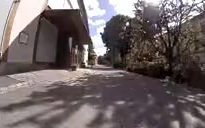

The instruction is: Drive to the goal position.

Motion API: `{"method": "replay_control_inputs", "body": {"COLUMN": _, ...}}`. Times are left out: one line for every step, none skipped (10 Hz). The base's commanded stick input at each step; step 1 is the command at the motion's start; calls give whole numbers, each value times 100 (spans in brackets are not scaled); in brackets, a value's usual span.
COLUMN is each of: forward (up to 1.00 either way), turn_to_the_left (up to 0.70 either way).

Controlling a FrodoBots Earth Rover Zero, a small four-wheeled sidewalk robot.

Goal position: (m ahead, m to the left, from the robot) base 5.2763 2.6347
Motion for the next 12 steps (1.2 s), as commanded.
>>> {"method": "replay_control_inputs", "body": {"forward": 85, "turn_to_the_left": 0}}
{"method": "replay_control_inputs", "body": {"forward": 85, "turn_to_the_left": 0}}
{"method": "replay_control_inputs", "body": {"forward": 85, "turn_to_the_left": 0}}
{"method": "replay_control_inputs", "body": {"forward": 85, "turn_to_the_left": -18}}
{"method": "replay_control_inputs", "body": {"forward": 85, "turn_to_the_left": -30}}
{"method": "replay_control_inputs", "body": {"forward": 85, "turn_to_the_left": -23}}
{"method": "replay_control_inputs", "body": {"forward": 85, "turn_to_the_left": -17}}
{"method": "replay_control_inputs", "body": {"forward": 85, "turn_to_the_left": -10}}
{"method": "replay_control_inputs", "body": {"forward": 85, "turn_to_the_left": -3}}
{"method": "replay_control_inputs", "body": {"forward": 85, "turn_to_the_left": 0}}
{"method": "replay_control_inputs", "body": {"forward": 85, "turn_to_the_left": 0}}
{"method": "replay_control_inputs", "body": {"forward": 85, "turn_to_the_left": 0}}
